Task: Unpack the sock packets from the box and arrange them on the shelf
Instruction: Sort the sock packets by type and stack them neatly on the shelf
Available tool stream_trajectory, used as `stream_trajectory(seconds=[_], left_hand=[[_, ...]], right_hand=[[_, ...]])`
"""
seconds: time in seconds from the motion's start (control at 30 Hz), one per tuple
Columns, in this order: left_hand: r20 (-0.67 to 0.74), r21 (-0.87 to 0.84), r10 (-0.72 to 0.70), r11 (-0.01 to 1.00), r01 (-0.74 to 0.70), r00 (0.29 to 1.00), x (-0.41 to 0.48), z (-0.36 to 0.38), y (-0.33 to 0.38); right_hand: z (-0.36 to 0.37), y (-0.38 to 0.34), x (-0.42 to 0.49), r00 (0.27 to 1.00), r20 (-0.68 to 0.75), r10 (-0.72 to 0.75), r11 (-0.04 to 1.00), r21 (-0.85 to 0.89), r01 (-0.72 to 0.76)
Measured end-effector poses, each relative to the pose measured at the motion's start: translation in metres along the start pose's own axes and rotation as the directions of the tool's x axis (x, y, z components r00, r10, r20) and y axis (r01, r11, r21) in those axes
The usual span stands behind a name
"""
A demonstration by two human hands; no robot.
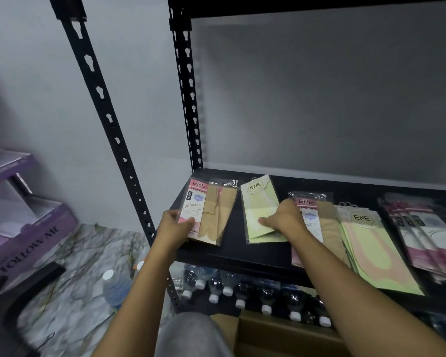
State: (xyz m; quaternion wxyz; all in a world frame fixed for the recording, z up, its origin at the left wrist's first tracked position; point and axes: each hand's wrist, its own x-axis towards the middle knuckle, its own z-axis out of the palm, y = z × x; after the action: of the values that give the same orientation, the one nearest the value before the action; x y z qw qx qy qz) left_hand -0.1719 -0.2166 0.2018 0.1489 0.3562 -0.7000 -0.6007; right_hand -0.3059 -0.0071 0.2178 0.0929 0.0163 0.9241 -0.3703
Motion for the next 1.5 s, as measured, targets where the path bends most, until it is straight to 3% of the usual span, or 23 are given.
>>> stream_trajectory(seconds=[0.2,0.43,0.87,1.5], left_hand=[[-0.023,-0.265,0.012,0.964,-0.017,1.000,-0.018,0.003,-0.005],[0.034,-0.388,0.038,0.921,-0.021,0.999,-0.045,0.022,-0.005],[0.225,-0.473,0.130,0.881,-0.009,0.966,-0.099,0.080,0.026],[0.333,-0.370,0.181,0.928,-0.049,0.925,-0.137,0.142,0.034]], right_hand=[[-0.009,0.010,-0.011,0.998,-0.064,-0.029,0.910,0.412,0.053],[-0.040,0.045,-0.040,0.982,-0.181,-0.046,0.763,0.628,0.151],[-0.110,0.098,-0.079,0.968,-0.249,-0.005,0.637,0.746,0.195],[-0.170,0.160,-0.094,0.937,-0.330,0.116,0.683,0.711,0.166]])
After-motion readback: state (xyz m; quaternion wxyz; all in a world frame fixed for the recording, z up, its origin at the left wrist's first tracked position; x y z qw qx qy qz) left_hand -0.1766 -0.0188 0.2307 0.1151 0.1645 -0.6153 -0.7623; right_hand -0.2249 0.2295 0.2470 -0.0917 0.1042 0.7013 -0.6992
